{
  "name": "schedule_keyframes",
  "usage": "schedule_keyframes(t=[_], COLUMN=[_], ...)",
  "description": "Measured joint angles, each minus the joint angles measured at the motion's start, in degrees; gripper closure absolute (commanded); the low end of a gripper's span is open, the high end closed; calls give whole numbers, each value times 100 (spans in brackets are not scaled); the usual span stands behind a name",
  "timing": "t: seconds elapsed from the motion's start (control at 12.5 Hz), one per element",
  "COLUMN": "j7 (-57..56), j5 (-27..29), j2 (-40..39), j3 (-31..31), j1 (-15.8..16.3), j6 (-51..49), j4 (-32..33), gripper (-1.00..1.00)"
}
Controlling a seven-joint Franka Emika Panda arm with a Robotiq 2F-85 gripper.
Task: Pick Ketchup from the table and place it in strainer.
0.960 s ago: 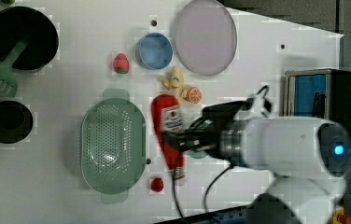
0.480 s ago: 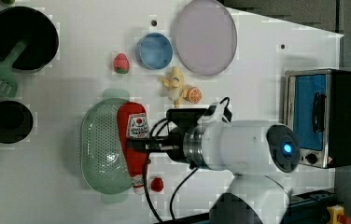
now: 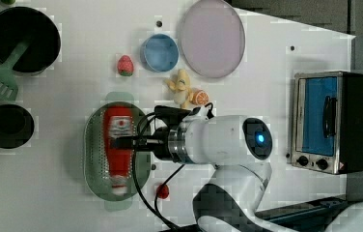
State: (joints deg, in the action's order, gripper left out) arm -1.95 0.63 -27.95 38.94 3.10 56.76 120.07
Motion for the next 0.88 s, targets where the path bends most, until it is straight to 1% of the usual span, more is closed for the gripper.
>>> schedule_keyframes(t=[0.08, 0.32, 0.48, 0.56, 0.72, 0.8, 0.88], j7=[0, 33, 227, 376, 516, 541, 591], j5=[-25, -21, -50, -102, -102, -102, -102], j2=[-56, 57, 318, 529, 1104, 1433, 1767], j3=[-25, -98, -129, -134, -115, -106, -78], j1=[15, 29, 4, -20, -126, -221, -382], j6=[0, 3, -42, -199, -845, -1209, -1611], j4=[22, 34, 78, 101, 90, 34, -67], gripper=[-100, -100, -100, -100, -100, -100, -100])
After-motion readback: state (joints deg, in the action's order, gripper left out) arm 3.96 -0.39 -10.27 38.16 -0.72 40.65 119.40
